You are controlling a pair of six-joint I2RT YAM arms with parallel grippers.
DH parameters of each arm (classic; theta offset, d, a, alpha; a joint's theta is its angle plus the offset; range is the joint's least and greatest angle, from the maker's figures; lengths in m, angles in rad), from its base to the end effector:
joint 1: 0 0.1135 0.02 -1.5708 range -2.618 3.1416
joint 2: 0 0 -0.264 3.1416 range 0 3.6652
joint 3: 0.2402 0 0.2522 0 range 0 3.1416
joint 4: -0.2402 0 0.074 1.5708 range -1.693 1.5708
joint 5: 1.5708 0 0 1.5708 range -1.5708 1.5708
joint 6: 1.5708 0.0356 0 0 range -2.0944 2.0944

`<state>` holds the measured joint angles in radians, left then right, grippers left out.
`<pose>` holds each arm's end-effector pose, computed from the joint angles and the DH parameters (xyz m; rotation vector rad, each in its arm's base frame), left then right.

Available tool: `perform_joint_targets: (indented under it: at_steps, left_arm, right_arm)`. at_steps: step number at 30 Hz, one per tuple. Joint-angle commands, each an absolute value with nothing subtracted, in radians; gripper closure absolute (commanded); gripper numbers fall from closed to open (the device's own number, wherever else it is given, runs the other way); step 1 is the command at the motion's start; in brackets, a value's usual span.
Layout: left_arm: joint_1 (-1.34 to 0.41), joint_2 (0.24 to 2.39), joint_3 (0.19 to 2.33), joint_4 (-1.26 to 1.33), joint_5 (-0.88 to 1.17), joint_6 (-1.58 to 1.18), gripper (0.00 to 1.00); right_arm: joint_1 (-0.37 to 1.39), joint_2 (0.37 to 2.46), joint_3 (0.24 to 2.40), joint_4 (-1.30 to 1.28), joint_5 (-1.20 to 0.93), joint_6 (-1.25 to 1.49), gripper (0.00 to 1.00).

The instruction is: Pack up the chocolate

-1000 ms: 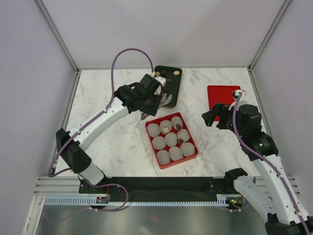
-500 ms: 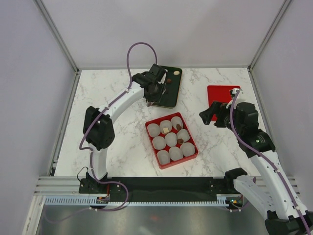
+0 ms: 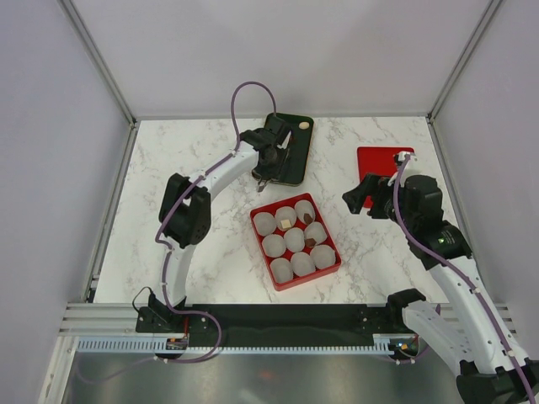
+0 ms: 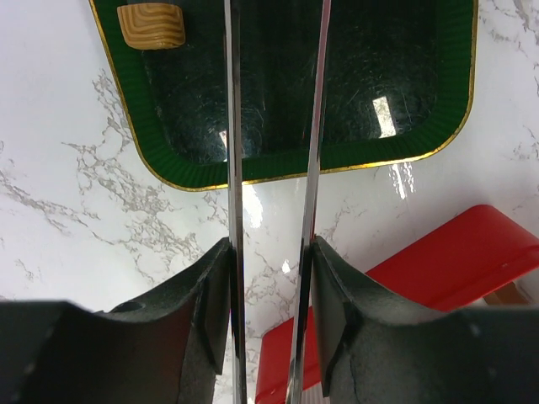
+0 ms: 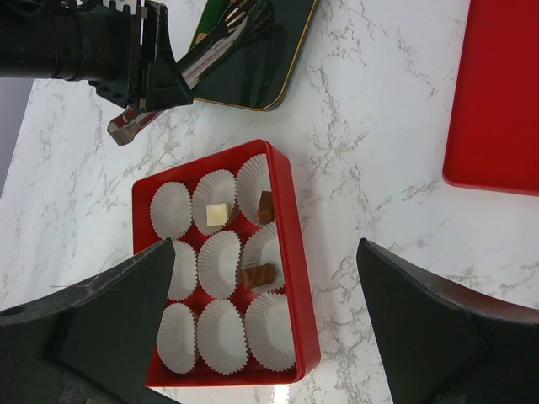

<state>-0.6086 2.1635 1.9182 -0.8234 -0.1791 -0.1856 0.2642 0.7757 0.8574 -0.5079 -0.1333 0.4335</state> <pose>0.3910 -0.2647 0.2356 0.4894 2.5655 -0.0428 0.1631 0.0490 0.3330 0.0850 2.0387 0.5768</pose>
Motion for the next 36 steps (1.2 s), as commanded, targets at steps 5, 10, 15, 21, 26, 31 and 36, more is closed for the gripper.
perform_joint_targets:
  at_steps: [5, 10, 15, 21, 26, 31, 36]
  left_arm:
    - [-0.600, 2.174, 1.964, -0.767, -0.163, -0.170, 0.54]
    - [-0.600, 2.146, 1.927, -0.772, -0.155, -0.166, 0.58]
    - [-0.600, 2.096, 1.879, -0.788, -0.147, -0.166, 0.60]
    - [-0.600, 2.042, 1.841, -0.804, -0.155, -0.166, 0.62]
    - [-0.600, 2.005, 1.833, -0.811, -0.149, -0.167, 0.63]
    - [-0.600, 1.961, 1.835, -0.839, -0.140, -0.170, 0.63]
    - [-0.601, 1.896, 1.812, -0.887, -0.130, -0.172, 0.63]
  right_arm:
    - [0.262, 0.782, 0.859, -0.465, -0.123, 0.434, 0.02]
    - [0.262, 0.788, 0.864, -0.463, -0.114, 0.430, 0.02]
    - [0.262, 0.795, 0.870, -0.462, -0.118, 0.431, 0.02]
    - [0.262, 0.788, 0.877, -0.462, -0.120, 0.436, 0.02]
    - [0.262, 0.778, 0.876, -0.462, -0.124, 0.442, 0.02]
    - [0.262, 0.770, 0.877, -0.460, -0.129, 0.443, 0.02]
    - [0.262, 0.767, 0.877, -0.465, -0.133, 0.443, 0.02]
